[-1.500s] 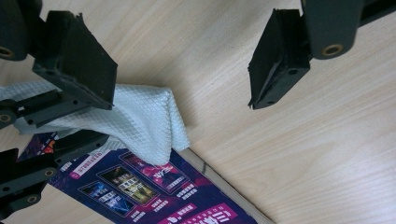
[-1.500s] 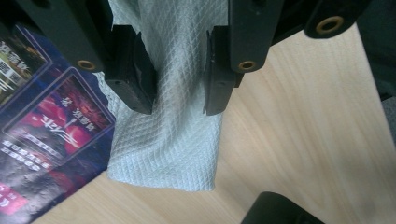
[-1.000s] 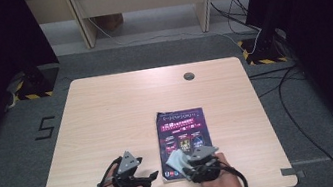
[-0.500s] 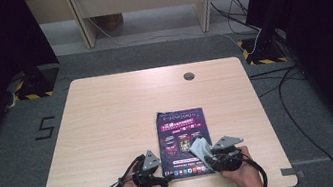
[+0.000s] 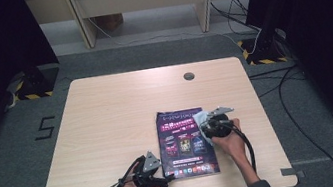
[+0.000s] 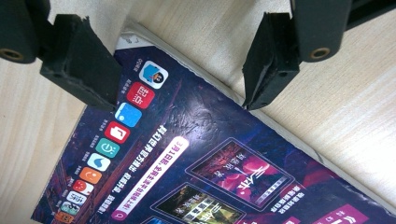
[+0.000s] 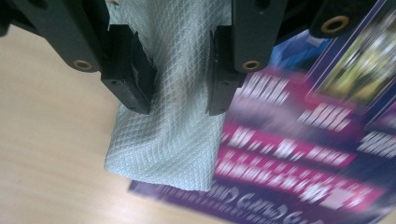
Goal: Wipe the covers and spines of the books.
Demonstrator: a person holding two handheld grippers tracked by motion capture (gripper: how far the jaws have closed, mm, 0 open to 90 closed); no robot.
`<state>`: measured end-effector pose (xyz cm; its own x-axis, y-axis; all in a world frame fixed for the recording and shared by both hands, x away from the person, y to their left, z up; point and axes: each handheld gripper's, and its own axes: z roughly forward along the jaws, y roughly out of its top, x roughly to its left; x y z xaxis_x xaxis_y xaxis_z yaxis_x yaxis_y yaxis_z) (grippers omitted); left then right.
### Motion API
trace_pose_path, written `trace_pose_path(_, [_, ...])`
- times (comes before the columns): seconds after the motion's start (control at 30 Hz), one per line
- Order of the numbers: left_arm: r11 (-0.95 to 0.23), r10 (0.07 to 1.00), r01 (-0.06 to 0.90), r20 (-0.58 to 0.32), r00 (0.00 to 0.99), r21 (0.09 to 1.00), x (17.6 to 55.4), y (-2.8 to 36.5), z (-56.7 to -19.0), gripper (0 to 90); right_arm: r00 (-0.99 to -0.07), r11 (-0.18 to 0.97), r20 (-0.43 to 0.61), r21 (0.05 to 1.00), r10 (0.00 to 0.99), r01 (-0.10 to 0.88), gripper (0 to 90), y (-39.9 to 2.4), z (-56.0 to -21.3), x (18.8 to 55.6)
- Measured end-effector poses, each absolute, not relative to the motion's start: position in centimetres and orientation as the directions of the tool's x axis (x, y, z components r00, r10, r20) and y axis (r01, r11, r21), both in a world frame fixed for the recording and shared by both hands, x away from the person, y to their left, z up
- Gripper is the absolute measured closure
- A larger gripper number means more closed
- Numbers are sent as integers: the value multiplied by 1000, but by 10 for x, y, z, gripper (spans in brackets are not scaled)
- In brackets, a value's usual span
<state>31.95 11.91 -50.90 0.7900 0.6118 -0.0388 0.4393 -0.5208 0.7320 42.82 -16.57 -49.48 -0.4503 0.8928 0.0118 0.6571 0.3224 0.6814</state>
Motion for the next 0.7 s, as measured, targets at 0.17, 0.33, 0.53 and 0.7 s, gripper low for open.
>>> trace_pose_path(0.17, [-522,608,435,-37,793,734,319,119,-509,280,-396,306,-24,677,918,669,607,-156,-493,462])
trace_pose_path(0.33, [-518,609,436,-41,792,736,319,119,-510,280,-382,314,-46,665,923,677,624,-142,-492,485])
trace_pose_path(0.53, [-519,606,434,-42,795,736,319,120,-510,284,-452,381,-68,657,889,650,628,-108,-491,490])
trace_pose_path(0.7, [-519,606,435,-42,794,736,319,120,-509,287,-560,447,-50,663,827,601,627,-70,-493,484])
